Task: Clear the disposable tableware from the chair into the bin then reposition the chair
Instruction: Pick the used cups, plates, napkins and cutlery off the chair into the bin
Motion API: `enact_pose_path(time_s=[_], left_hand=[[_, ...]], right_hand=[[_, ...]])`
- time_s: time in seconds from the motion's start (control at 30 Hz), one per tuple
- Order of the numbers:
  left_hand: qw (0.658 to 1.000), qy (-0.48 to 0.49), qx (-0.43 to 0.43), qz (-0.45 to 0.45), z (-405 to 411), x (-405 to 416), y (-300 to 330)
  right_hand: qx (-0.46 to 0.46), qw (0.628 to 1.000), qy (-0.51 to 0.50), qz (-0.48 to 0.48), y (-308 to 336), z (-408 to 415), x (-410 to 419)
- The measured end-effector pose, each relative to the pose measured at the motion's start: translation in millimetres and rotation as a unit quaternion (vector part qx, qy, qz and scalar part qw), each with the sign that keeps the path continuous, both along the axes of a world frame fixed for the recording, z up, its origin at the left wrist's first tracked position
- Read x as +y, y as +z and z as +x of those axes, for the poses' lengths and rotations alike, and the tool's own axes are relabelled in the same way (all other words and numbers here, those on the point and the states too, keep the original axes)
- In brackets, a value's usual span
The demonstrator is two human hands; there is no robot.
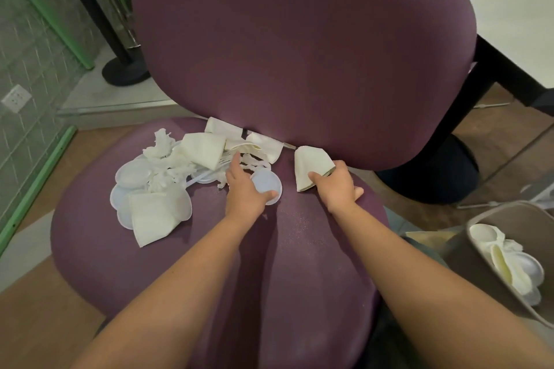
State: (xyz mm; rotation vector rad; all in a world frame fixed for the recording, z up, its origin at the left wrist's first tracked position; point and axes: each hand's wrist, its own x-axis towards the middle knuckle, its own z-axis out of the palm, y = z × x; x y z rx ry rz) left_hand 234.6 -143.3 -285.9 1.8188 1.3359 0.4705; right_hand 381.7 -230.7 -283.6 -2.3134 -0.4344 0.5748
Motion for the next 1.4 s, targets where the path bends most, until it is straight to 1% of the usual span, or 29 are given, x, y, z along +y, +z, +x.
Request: enact_pose_path(time_s=[0.07,0.17,0.27,0.33,0.4,0.5,0.63,0.77,0.97,1.07,1.17,1.23,1.27,1.4], left_hand=[[1.000,-0.017,-0.013,-0.014,0,-5,2],[0.998,-0.066,0.011,-0.016,3,-18,7],[0.994,-0.106,0.020,-0.008,13,-36,16],[0.993,-0.118,0.001,-0.003,23,-47,19],[0.991,-0.126,-0.037,-0.015,37,-63,24],[0.986,-0.147,-0.065,-0.043,63,-92,33],[0.973,-0.198,-0.101,-0.058,105,-133,39],[0.962,-0.241,-0.089,-0.087,150,-168,39],[0.943,-0.287,-0.084,-0.146,200,-215,32],[0.937,-0.291,-0.080,-0.176,217,-230,27],[0.934,-0.302,-0.076,-0.177,230,-241,16],[0.929,-0.317,-0.074,-0.173,236,-247,9],[0.927,-0.325,-0.068,-0.172,240,-251,5],[0.917,-0.346,-0.057,-0.189,250,-266,-3]], right_hand=[[0.043,0.997,-0.012,0.061,5,0,-14],[0.107,0.980,-0.050,0.161,12,3,-38],[0.132,0.968,-0.072,0.199,20,9,-67],[0.139,0.963,-0.088,0.212,26,14,-87],[0.137,0.957,-0.114,0.228,33,20,-111],[0.120,0.946,-0.152,0.260,41,32,-148],[0.093,0.926,-0.224,0.289,38,57,-199],[0.086,0.912,-0.284,0.283,34,80,-242],[0.067,0.906,-0.363,0.207,19,118,-292],[0.061,0.903,-0.387,0.177,11,131,-306],[0.083,0.900,-0.394,0.169,5,142,-314],[0.096,0.902,-0.405,0.115,0,145,-319],[0.105,0.903,-0.405,0.102,-2,146,-322],[0.159,0.914,-0.329,0.176,-5,144,-325]])
